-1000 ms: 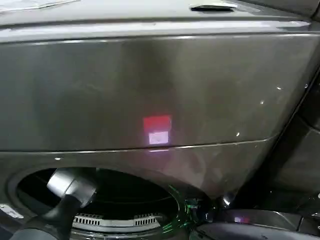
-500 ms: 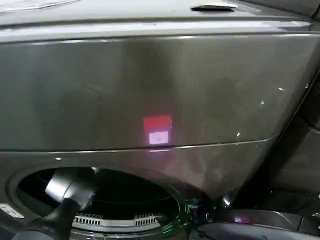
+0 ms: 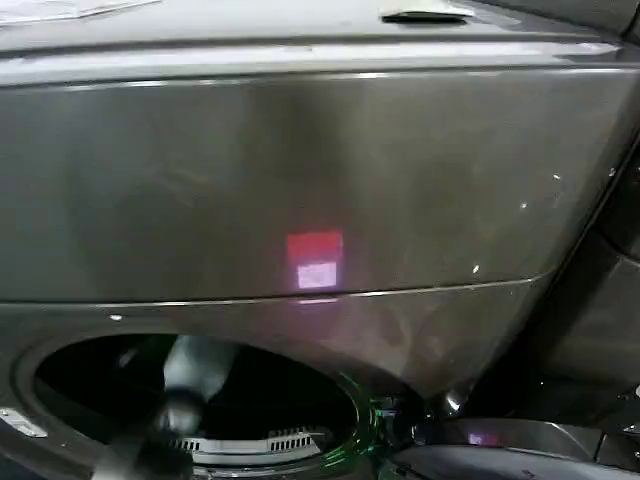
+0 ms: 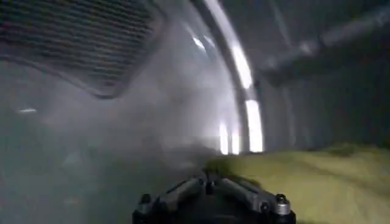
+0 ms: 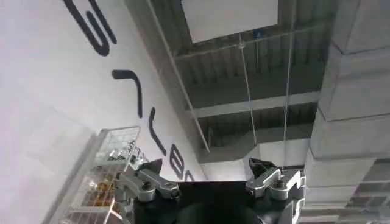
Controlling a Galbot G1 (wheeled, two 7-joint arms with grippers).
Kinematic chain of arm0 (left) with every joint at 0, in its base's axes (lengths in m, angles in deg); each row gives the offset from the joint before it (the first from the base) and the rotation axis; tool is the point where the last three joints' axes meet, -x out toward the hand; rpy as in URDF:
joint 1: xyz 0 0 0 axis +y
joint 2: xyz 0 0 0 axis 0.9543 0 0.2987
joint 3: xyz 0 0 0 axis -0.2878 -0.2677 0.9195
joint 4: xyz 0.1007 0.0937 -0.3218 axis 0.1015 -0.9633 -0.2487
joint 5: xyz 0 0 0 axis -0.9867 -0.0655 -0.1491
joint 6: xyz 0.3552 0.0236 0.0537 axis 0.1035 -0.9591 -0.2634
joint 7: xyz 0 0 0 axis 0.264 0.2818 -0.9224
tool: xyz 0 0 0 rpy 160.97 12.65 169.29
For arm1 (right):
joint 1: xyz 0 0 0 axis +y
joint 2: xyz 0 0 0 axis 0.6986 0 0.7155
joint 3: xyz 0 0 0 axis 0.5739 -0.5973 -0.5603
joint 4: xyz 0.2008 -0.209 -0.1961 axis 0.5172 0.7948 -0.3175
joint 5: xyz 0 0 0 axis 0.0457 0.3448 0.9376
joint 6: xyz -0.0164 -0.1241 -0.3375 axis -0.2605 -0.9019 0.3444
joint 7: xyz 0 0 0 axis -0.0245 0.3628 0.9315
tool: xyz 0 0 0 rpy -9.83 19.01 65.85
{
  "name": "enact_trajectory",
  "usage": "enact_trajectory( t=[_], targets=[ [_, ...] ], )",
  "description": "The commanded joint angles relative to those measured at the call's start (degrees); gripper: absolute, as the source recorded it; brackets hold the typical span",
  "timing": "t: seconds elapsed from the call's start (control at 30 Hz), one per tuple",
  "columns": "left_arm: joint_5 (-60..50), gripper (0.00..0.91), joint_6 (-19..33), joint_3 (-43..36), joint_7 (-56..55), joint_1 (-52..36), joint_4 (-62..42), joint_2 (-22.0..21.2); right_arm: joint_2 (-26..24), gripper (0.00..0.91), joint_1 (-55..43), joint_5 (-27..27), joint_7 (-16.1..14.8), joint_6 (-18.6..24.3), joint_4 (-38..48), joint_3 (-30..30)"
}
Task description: Grasp the clothes from the dryer.
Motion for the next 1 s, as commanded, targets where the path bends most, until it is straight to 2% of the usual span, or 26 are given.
enact_trajectory(
  t=[0.03,0.1,0.2,0.27,0.43,1.0],
  targets=[
    [15.4,0.0,-5.4,6.72,-19.87,14.65,19.82,-1.6,-0.05,0.907,0.52,0.27,0.15,0.28,0.35,0.65],
    [16.73,0.0,-6.28,7.11,-21.55,16.35,21.87,-2.18,-0.12,0.907,0.79,0.3,-0.03,0.31,0.66,1.1],
    [17.32,0.0,-4.15,7.06,-23.37,17.69,22.71,-3.01,-0.29,0.907,0.59,0.12,-0.38,-0.5,0.56,1.65],
    [18.66,0.0,-2.73,6.62,-23.79,18.39,24.02,-3.56,-0.27,0.907,0.8,-0.3,-0.09,1.04,0.8,1.41],
    [19.64,0.0,-0.72,5.97,-25.23,17.5,21.78,-4.23,-0.27,0.907,0.82,-0.18,-0.28,1.13,1.64,1.61],
    [17.44,0.0,-0.38,5.03,-22.74,16.33,21.38,-4.6,-0.72,0.907,0.65,-0.15,-1.73,-0.19,1.21,2.18]
  ],
)
